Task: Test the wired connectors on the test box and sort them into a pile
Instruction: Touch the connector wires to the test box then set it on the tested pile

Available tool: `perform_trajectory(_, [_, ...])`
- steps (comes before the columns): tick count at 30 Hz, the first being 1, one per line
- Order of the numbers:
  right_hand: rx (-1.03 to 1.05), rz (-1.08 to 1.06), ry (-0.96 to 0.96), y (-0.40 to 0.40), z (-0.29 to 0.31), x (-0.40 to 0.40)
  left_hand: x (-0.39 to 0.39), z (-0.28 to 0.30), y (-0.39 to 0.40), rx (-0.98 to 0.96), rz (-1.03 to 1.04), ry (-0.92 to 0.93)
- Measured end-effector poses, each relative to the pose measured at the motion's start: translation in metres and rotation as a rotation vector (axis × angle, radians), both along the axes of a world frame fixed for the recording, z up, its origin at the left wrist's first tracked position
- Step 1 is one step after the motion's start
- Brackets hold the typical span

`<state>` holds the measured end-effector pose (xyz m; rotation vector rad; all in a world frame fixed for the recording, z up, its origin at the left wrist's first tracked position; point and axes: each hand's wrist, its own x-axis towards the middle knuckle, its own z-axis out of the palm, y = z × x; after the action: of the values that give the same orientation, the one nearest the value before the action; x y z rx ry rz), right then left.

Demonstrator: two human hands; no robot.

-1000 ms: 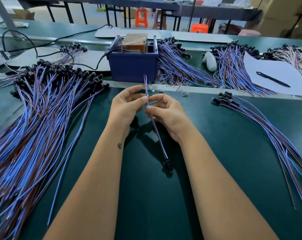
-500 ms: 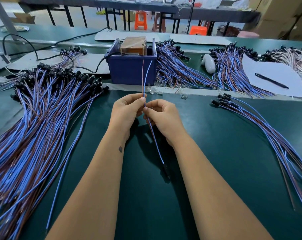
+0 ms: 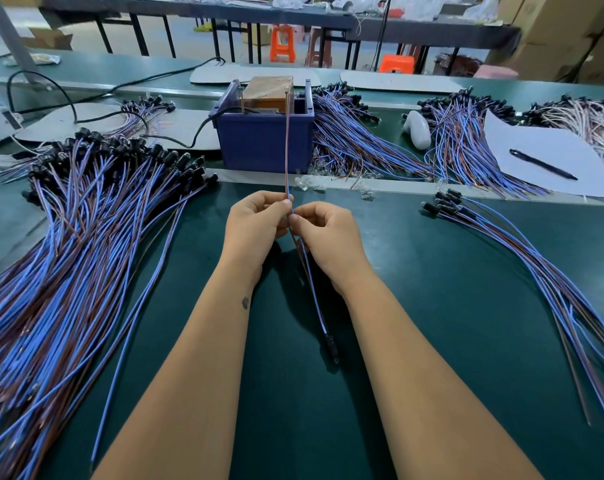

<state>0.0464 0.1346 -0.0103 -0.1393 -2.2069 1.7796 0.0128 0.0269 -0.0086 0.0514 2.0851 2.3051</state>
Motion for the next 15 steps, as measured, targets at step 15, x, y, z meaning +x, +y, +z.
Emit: perform_trajectory(15, [-0.103, -0.044, -0.025, 0.002, 0.0005, -0.0002, -0.0022, -0.0012, -0.005, -0.029, 0.179, 0.057])
